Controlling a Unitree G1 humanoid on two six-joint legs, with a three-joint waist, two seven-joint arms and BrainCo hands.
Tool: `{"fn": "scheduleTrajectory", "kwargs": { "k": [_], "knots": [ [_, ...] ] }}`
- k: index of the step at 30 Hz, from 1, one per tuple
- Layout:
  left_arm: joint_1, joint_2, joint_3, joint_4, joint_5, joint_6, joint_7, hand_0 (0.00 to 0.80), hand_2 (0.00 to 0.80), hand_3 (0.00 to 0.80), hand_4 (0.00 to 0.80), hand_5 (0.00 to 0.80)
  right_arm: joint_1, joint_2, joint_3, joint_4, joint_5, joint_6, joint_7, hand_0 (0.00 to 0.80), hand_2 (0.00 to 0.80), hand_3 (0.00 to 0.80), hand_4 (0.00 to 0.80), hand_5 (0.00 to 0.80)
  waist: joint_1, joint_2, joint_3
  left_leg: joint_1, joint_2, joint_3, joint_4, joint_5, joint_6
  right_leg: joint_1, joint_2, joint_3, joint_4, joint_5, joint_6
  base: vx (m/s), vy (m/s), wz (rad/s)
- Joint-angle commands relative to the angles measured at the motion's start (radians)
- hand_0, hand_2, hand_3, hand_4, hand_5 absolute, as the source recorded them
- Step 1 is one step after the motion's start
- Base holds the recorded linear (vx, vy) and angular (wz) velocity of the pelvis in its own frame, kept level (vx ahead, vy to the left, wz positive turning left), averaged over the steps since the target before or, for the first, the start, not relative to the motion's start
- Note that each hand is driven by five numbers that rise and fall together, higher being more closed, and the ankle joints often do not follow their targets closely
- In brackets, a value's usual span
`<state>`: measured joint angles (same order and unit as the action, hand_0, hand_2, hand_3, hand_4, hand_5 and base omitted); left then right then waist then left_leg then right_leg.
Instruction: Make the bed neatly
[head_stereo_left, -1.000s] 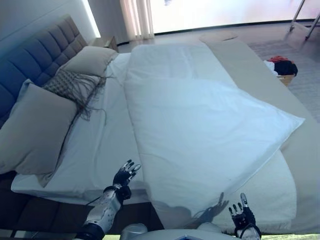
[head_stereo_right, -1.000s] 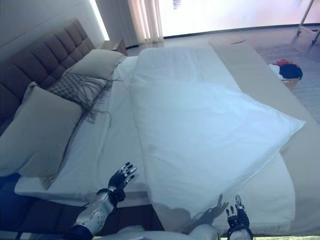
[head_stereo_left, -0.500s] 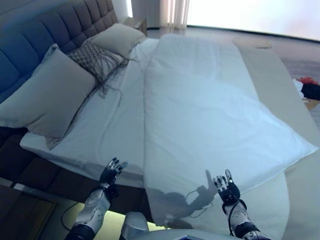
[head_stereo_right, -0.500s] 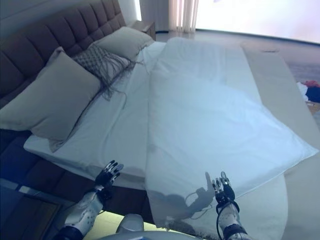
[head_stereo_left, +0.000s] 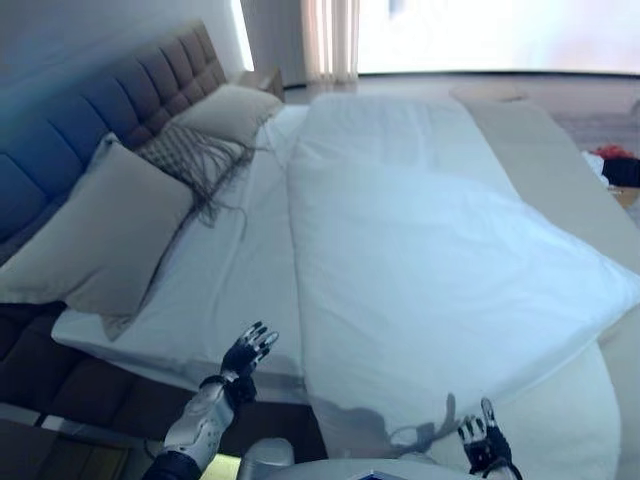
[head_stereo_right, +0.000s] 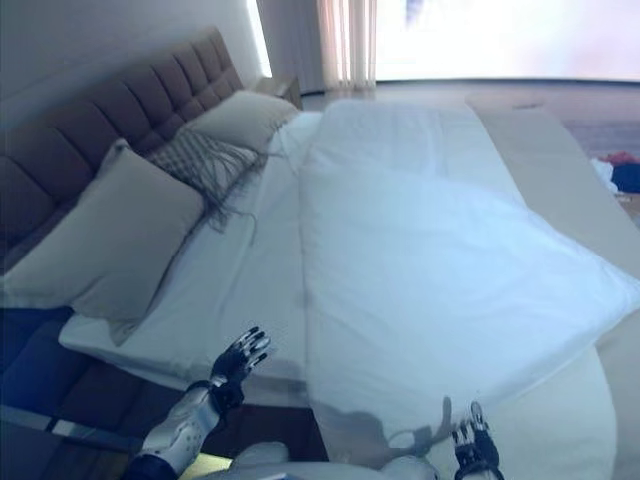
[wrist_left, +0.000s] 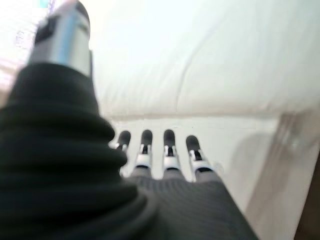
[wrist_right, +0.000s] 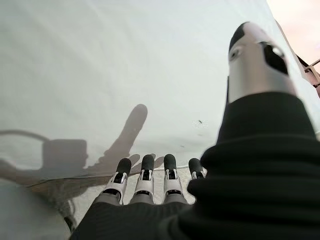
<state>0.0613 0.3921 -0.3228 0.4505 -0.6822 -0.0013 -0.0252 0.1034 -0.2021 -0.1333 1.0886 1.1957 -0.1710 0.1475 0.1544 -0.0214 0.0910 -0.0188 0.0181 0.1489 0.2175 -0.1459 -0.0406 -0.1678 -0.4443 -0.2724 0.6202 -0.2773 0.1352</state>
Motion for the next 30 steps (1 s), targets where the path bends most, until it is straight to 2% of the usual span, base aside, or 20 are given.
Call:
{"fn": "scheduleTrajectory", "kwargs": {
  "k": [1,2,3,5,6,8,10,11,13,17,19,22,24,25,27,29,30],
  "knots": [
    [-0.15,0.03,-0.001,-0.115,-0.021,-0.043,0.02,0.0,0.0,0.0,0.0,0.0,-0.111,-0.042,-0.066,0.05,0.092,-0.016,0.061,0.0,0.0,0.0,0.0,0.0,-0.018,-0.043,0.102,-0.052,0.009,0.011,0.087,-0.054,0.107,-0.055,0.007,-0.005,-0.363,0.448,0.056,-0.332,-0.247,-0.58],
    [-0.194,0.026,-0.014,-0.107,-0.031,-0.048,0.04,0.0,0.0,0.0,0.0,0.0,-0.154,-0.057,-0.055,0.073,0.112,0.0,0.063,0.0,0.0,0.0,0.0,0.0,-0.009,-0.029,0.114,-0.103,0.035,0.0,0.137,-0.076,0.098,-0.044,0.022,-0.006,-0.348,0.402,0.064,-0.153,-0.137,-0.29],
    [-0.205,0.023,-0.017,-0.103,-0.033,-0.051,0.045,0.0,0.0,0.0,0.0,0.0,-0.167,-0.061,-0.057,0.079,0.115,0.006,0.061,0.0,0.0,0.0,0.0,0.0,-0.01,-0.025,0.117,-0.119,0.043,0.001,0.153,-0.079,0.095,-0.045,0.026,-0.011,-0.349,0.401,0.06,-0.217,-0.176,0.06],
    [-0.264,-0.004,-0.04,-0.11,-0.057,-0.058,0.083,0.0,0.0,0.0,0.0,0.0,-0.213,-0.076,-0.037,0.091,0.144,0.025,0.038,0.0,0.0,0.0,0.0,0.0,-0.011,-0.018,0.144,-0.198,0.092,0.008,0.258,-0.083,0.048,-0.05,0.034,-0.017,-0.345,0.376,0.054,-0.199,-0.123,0.39],
    [-0.266,-0.011,-0.038,-0.124,-0.062,-0.048,0.092,0.0,0.0,0.0,0.0,0.0,-0.223,-0.085,-0.034,0.093,0.135,0.026,0.023,0.0,0.0,0.0,0.0,0.0,-0.009,-0.021,0.155,-0.228,0.107,0.009,0.289,-0.06,0.037,-0.055,0.03,-0.029,-0.351,0.39,0.035,-0.017,-0.007,0.32],
    [-0.206,-0.037,-0.028,-0.135,-0.04,-0.042,0.096,0.0,0.0,0.0,0.0,0.0,-0.225,-0.088,-0.029,0.089,0.126,0.037,-0.033,0.0,0.0,0.0,0.0,0.0,0.005,-0.01,0.148,-0.182,0.144,-0.05,0.252,-0.049,0.02,-0.055,0.021,-0.009,-0.329,0.374,0.042,0.155,0.088,-0.01],
    [-0.188,-0.042,-0.034,-0.128,-0.008,-0.045,0.091,0.0,0.0,0.0,0.0,0.0,-0.213,-0.082,-0.052,0.096,0.122,0.029,-0.003,0.0,0.0,0.0,0.0,0.0,-0.002,-0.002,0.144,-0.149,0.161,-0.042,0.21,-0.032,0.012,-0.056,0.014,0.003,-0.317,0.361,0.054,0.175,0.122,-0.25],
    [-0.196,-0.044,-0.047,-0.122,-0.002,-0.057,0.09,0.0,0.0,0.0,0.0,0.0,-0.215,-0.086,-0.054,0.095,0.112,0.02,0.0,0.0,0.0,0.0,0.0,0.0,-0.007,0.007,0.147,-0.15,0.164,-0.045,0.206,-0.044,0.003,-0.067,0.003,0.01,-0.307,0.353,0.067,0.021,0.18,-0.1],
    [-0.226,-0.048,-0.067,-0.119,-0.007,-0.087,0.091,0.0,0.0,0.0,0.0,0.0,-0.236,-0.1,-0.049,0.088,0.117,0.008,-0.016,0.0,0.0,0.0,0.0,0.0,-0.011,0.019,0.169,-0.19,0.158,-0.046,0.229,-0.053,0.004,-0.125,-0.037,0.009,-0.267,0.367,0.075,-0.169,0.187,0.14],
    [-0.254,-0.038,-0.082,-0.143,-0.029,-0.117,0.128,0.0,0.0,0.0,0.0,0.0,-0.266,-0.105,-0.055,0.092,0.13,0.01,0.017,0.0,0.0,0.0,0.0,0.0,-0.012,0.017,0.188,-0.251,0.149,-0.03,0.263,-0.044,0.008,-0.161,-0.063,0.016,-0.277,0.403,0.081,-0.193,0.102,0.23],
    [-0.259,-0.04,-0.077,-0.138,-0.039,-0.111,0.133,0.0,0.0,0.0,0.0,0.0,-0.263,-0.099,-0.052,0.087,0.125,0.005,0.009,0.0,0.0,0.0,0.0,0.0,-0.004,0.011,0.186,-0.245,0.147,-0.022,0.278,-0.058,0.009,-0.138,-0.083,0.005,-0.292,0.418,0.091,0.012,0.052,0.11],
    [-0.22,-0.04,-0.056,-0.126,-0.038,-0.055,0.113,0.0,0.0,0.0,0.0,0.0,-0.207,-0.077,-0.067,0.069,0.112,0.007,0.0,0.0,0.0,0.0,0.0,0.0,0.007,-0.011,0.154,-0.196,0.142,-0.011,0.295,-0.086,0.017,-0.066,-0.112,-0.016,-0.317,0.446,0.11,0.213,0.038,0.01],
    [-0.161,-0.042,-0.032,-0.116,0.002,-0.039,0.086,0.0,0.0,0.0,0.0,0.0,-0.158,-0.047,-0.076,0.041,0.092,0.011,0.01,0.0,0.0,0.0,0.0,0.0,0.011,-0.026,0.12,-0.112,0.121,-0.002,0.22,-0.077,0.032,-0.008,-0.112,-0.024,-0.37,0.481,0.127,0.292,0.032,-0.15],
    [-0.139,-0.04,-0.02,-0.122,0.015,-0.032,0.078,0.0,0.0,0.0,0.0,0.0,-0.139,-0.032,-0.079,0.022,0.076,0.012,0.01,0.0,0.0,0.0,0.0,0.0,0.011,-0.03,0.107,-0.074,0.108,0.003,0.174,-0.072,0.042,0.013,-0.107,-0.025,-0.384,0.485,0.127,0.195,0.084,-0.31],
    [-0.108,-0.036,-0.001,-0.131,0.028,-0.03,0.069,0.0,0.0,0.0,0.0,0.0,-0.11,-0.019,-0.083,0.009,0.058,0.018,0.023,0.0,0.0,0.0,0.0,0.0,0.012,-0.027,0.088,-0.045,0.081,0.006,0.13,-0.072,0.075,0.024,-0.117,0.0,-0.302,0.461,0.123,0.073,0.169,-0.32],
    [-0.081,-0.032,0.01,-0.133,0.037,-0.044,0.068,0.0,0.0,0.0,0.0,0.0,-0.092,-0.014,-0.082,0.01,0.034,0.025,0.037,0.0,0.0,0.0,0.0,0.0,0.011,-0.016,0.077,-0.054,0.062,0.011,0.13,-0.072,0.109,0.004,-0.116,0.043,-0.155,0.408,0.086,-0.003,0.17,-0.22],
    [-0.076,-0.033,0.008,-0.132,0.041,-0.048,0.074,0.0,0.0,0.0,0.0,0.0,-0.087,-0.013,-0.078,0.013,0.027,0.023,0.038,0.0,0.0,0.0,0.0,0.0,0.014,-0.016,0.073,-0.063,0.055,0.003,0.132,-0.068,0.112,0.004,-0.105,0.051,-0.154,0.382,0.07,0.01,0.025,-0.05]
  ]
}}
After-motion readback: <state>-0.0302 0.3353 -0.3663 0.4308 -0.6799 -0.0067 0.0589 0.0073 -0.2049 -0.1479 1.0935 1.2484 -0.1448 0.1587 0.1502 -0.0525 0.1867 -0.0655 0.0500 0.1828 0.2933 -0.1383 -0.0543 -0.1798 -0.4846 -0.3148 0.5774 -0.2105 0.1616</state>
